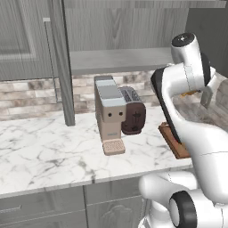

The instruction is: Open the cabinet, retrieve the rolling pin, and place it next to the meat on the cutting board to prepare for tenderizing.

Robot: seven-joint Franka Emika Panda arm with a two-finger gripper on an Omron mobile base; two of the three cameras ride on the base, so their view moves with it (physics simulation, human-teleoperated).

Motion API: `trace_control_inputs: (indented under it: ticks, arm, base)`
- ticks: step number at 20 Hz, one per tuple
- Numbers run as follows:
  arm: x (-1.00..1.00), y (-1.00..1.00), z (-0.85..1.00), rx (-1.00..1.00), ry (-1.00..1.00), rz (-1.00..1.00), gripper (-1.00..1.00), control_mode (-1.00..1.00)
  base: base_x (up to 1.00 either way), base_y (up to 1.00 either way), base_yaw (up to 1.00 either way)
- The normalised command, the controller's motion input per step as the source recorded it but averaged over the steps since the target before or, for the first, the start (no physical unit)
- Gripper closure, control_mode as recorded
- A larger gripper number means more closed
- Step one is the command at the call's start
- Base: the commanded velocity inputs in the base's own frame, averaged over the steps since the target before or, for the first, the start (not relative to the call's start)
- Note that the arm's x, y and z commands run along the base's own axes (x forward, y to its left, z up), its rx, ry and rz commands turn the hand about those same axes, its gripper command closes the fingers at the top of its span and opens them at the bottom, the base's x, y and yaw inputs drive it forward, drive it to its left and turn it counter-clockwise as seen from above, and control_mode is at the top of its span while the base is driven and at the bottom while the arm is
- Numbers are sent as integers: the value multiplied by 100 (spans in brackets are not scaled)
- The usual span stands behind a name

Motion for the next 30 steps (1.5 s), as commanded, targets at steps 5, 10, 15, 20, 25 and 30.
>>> trace_control_inputs:
  ticks: [5,10,15,20,25,30]
  arm:
    - [-19,0,-46,0,10,0,100,-100]
    - [0,0,-52,0,11,0,100,-100]
    - [11,0,-65,0,11,-2,100,-100]
    - [23,-12,-50,0,5,-5,100,-100]
    - [45,-19,-47,1,10,-6,100,-100]
    - [40,-19,-53,7,10,-4,100,-100]
  base:
    - [0,0,0]
    - [0,0,0]
    - [0,0,0]
    - [0,0,0]
    - [0,0,0]
    - [0,0,0]
